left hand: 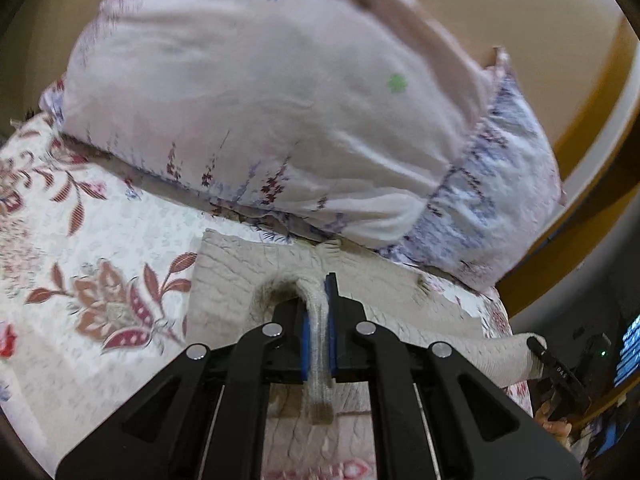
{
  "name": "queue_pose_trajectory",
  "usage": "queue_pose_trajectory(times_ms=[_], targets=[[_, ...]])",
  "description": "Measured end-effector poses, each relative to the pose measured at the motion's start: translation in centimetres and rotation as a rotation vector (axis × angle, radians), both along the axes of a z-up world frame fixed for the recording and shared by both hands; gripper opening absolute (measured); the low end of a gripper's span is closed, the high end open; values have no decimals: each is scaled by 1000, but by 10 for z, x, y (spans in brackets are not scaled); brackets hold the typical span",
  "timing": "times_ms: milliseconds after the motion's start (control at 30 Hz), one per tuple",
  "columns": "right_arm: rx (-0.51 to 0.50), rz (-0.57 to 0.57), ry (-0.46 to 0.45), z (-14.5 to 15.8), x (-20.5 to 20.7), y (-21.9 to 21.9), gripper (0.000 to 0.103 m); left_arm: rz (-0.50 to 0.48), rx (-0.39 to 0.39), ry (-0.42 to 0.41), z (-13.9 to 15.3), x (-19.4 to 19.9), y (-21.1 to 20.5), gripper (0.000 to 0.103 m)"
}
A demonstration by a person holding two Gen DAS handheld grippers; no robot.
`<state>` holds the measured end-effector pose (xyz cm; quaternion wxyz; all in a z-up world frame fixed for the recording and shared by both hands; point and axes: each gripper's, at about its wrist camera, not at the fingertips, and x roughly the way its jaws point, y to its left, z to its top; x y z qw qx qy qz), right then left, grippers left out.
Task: Fold small clothes
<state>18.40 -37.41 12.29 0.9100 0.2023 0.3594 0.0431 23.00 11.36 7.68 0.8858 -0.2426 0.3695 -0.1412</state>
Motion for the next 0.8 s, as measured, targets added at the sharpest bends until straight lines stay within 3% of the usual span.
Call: queue_pose_trajectory(times_ms=[233, 400, 500, 533, 633, 733, 800], targets=[[105, -37, 155, -57, 46, -15, 8, 25, -76, 128, -46, 44, 2, 6], [197, -52, 222, -74, 62, -23, 10, 38, -118, 169, -63, 53, 3, 7], [278, -62, 240, -78, 72, -30, 12, 45, -157, 171, -65, 59, 3, 18], [304, -66, 245, -79, 76, -33, 12, 48, -179, 167, -64, 61, 3, 26], [367, -76, 255, -81, 86, -38, 23, 68, -227, 144, -58, 62, 5, 46], [389, -103, 236, -77, 88, -41, 55, 71, -223, 108, -46, 60, 10, 60], [375, -117, 197, -69, 86, -44, 57, 76, -216, 88, -39, 56, 14, 61]])
